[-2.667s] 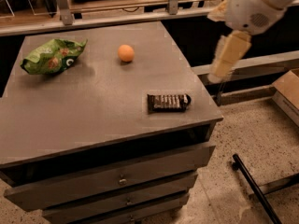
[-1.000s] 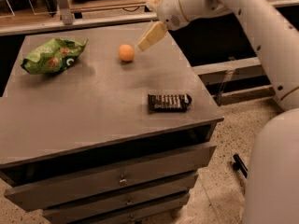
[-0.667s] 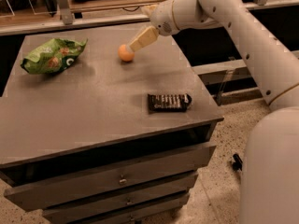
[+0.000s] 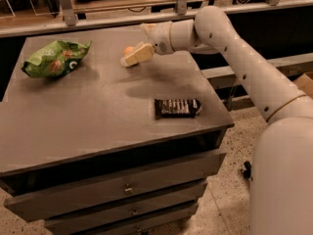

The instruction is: Move orange near rxbar chocolate

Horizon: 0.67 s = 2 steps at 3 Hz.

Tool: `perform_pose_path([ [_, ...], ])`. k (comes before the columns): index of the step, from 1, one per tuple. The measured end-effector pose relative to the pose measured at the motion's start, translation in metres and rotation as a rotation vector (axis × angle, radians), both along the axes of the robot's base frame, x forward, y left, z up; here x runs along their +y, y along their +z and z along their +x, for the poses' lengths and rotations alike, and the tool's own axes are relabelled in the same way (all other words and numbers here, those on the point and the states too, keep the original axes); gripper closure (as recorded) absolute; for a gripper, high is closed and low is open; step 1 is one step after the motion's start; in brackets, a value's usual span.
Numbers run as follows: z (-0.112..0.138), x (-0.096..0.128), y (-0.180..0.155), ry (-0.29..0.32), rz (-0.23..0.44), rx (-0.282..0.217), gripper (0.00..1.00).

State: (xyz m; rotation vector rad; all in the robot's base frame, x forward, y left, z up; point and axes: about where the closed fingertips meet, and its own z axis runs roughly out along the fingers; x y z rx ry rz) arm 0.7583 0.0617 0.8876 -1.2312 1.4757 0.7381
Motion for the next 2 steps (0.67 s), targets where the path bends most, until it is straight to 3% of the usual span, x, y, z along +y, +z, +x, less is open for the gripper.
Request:
perform_pose_path([
  [2,-0.005,0.003,-0.032,0.005,0.003,0.032,0.00],
])
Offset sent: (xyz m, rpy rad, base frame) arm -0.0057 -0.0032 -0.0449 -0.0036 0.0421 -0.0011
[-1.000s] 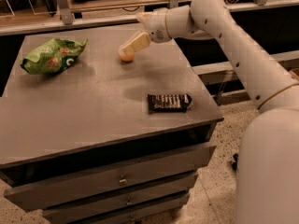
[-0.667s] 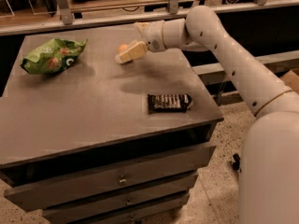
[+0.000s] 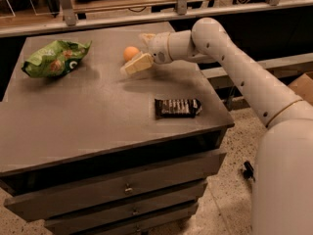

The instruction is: Move orange near rxbar chocolate

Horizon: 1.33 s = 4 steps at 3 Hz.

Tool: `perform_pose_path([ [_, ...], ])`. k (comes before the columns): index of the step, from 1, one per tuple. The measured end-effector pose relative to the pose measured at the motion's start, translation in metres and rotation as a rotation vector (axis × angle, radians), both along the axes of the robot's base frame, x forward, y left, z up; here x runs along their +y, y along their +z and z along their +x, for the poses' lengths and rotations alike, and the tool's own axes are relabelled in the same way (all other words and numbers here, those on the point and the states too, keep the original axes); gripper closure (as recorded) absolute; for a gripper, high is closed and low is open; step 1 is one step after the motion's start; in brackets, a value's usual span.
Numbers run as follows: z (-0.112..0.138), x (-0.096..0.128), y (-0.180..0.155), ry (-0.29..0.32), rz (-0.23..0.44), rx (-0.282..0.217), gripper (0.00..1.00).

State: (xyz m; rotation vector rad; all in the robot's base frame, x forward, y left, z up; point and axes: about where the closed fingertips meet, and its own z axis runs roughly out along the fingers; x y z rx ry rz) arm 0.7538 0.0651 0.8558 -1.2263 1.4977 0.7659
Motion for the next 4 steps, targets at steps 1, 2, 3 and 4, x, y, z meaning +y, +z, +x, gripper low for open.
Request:
perform_pose_path([
  [1,-0.001,0.003,-0.001,0.005,0.000,0.002,0.16],
  [2,-0.001,0.006,-0.002,0.010,0.001,0.003,0.39],
  [3,-0.002,0.009,-0.001,0.021,0.001,0.007,0.63],
  [4,-0.005,0.000,0.016,0.034,0.007,0.000,0.86],
])
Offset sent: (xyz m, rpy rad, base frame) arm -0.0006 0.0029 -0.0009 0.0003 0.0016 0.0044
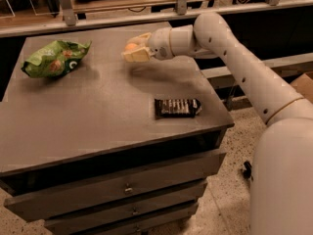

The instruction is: Move orange near rxbar chocolate

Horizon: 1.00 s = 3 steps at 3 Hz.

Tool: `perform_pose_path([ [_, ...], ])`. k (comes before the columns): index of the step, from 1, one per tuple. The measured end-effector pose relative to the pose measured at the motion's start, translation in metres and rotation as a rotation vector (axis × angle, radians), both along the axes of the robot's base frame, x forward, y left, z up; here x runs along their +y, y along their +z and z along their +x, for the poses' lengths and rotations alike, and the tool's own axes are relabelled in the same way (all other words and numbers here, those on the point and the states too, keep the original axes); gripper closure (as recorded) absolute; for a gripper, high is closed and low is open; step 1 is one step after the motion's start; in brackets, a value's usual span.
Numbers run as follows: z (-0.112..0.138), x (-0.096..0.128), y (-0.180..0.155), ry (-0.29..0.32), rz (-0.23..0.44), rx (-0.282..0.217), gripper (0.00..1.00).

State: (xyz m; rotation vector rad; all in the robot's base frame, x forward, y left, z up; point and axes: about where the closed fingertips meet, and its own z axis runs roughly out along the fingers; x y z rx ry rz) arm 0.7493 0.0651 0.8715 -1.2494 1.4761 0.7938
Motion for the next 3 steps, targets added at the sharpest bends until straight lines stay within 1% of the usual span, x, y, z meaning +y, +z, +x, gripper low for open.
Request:
perform_pose_path([
  [1,-0.018,-0.022,0.031,0.004,-0.008,-0.033,1.00],
  [2,-0.055,-0.053,0.047,-0.015,-0.036,-0.026,1.00],
  [3,-0.055,-0.052,0.047,-0.012,-0.036,-0.026,1.00],
])
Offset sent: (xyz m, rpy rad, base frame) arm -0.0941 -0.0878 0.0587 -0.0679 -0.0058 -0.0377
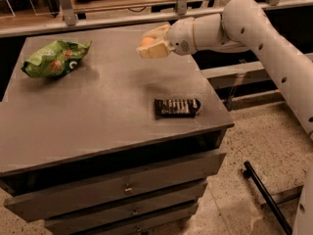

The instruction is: Move orange near rxbar chocolate

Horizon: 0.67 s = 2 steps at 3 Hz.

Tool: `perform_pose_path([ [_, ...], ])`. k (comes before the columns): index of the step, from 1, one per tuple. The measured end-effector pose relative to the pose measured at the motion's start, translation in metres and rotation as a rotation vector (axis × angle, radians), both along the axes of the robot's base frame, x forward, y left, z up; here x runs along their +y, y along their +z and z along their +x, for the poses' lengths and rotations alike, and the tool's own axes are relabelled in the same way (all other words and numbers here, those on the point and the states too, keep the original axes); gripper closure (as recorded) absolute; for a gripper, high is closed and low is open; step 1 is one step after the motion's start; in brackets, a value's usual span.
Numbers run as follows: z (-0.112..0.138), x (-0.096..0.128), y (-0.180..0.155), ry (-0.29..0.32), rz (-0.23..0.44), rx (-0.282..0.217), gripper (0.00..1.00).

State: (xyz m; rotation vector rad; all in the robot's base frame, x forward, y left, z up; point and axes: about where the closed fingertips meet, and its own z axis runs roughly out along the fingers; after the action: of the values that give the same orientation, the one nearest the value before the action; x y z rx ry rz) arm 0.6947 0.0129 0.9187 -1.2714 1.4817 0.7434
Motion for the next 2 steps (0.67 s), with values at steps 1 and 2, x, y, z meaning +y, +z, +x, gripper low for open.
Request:
perform_pose_path([
  [1,-0.013,-0.014,-0.015,0.034,-0.018,0.004,1.00],
  [2,-0.047,-0.036,-0.021,0.061,-0.034,-0.004,1.00],
])
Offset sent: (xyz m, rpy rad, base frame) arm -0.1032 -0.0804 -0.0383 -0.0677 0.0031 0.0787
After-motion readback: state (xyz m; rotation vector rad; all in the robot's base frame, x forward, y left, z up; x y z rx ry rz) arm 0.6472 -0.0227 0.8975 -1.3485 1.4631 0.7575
